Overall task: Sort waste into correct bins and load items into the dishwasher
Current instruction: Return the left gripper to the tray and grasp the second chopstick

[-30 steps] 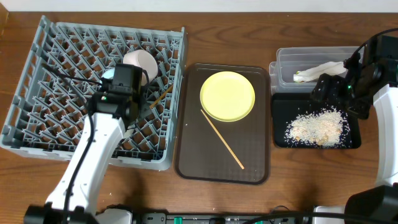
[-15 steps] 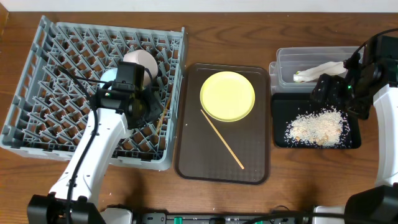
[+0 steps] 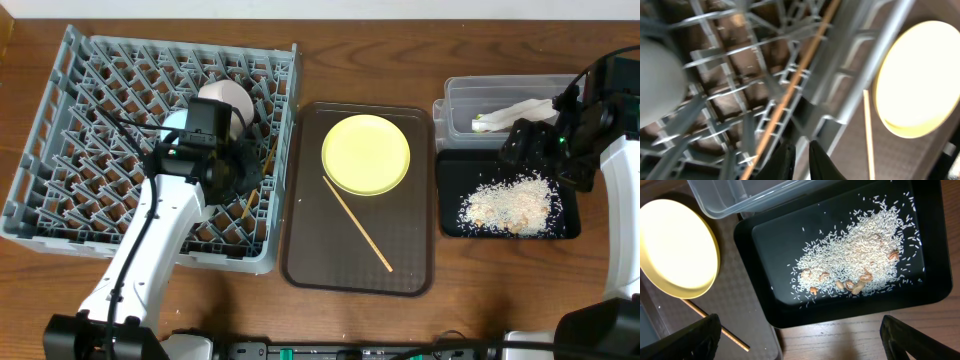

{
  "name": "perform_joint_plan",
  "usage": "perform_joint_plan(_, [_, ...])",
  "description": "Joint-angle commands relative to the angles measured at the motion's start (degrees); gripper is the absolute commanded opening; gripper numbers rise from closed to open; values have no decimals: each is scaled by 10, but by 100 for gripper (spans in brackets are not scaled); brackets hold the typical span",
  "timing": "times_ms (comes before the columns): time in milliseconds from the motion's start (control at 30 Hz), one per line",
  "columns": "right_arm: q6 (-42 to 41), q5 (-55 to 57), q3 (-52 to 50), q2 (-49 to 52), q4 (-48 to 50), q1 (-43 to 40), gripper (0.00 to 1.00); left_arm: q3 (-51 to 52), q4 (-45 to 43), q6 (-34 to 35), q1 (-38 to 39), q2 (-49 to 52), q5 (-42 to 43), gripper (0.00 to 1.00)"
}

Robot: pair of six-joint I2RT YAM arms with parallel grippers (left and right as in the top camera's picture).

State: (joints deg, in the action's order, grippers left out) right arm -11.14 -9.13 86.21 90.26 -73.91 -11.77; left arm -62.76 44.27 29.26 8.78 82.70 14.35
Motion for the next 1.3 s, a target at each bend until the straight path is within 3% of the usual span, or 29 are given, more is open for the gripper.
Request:
perform_joint_plan(0, [-4, 3, 10, -11, 0, -2, 99, -8, -10, -40, 23, -14, 38, 16])
perform_joint_plan(167, [-4, 3, 10, -11, 0, -2, 99, -7, -31, -57, 90, -14, 21, 35])
perform_joint_plan(333, [-4, 3, 10, -11, -1, -2, 99, -7, -32, -32, 167, -10, -21, 37])
perform_joint_plan(500, [-4, 3, 10, -11, -1, -2, 99, -5, -34, 61, 238, 24, -41, 38])
perform_joint_plan(533, [-4, 3, 10, -11, -1, -2, 99, -5, -35, 82, 252, 35, -50, 44])
perform_joint_plan(667, [-4, 3, 10, -11, -3, -2, 99, -5, -54, 136, 298, 93, -61, 45])
perform_joint_plan(800, [-4, 3, 10, -11, -3, -2, 99, -5, -109, 146, 329, 154, -61, 45])
perform_joint_plan(1000, [-4, 3, 10, -11, -3, -2, 99, -5, -168, 166, 338, 213, -74, 43])
perform_joint_plan(1267, [-4, 3, 10, -11, -3, -2, 99, -5, -170, 176, 338, 238, -91, 38])
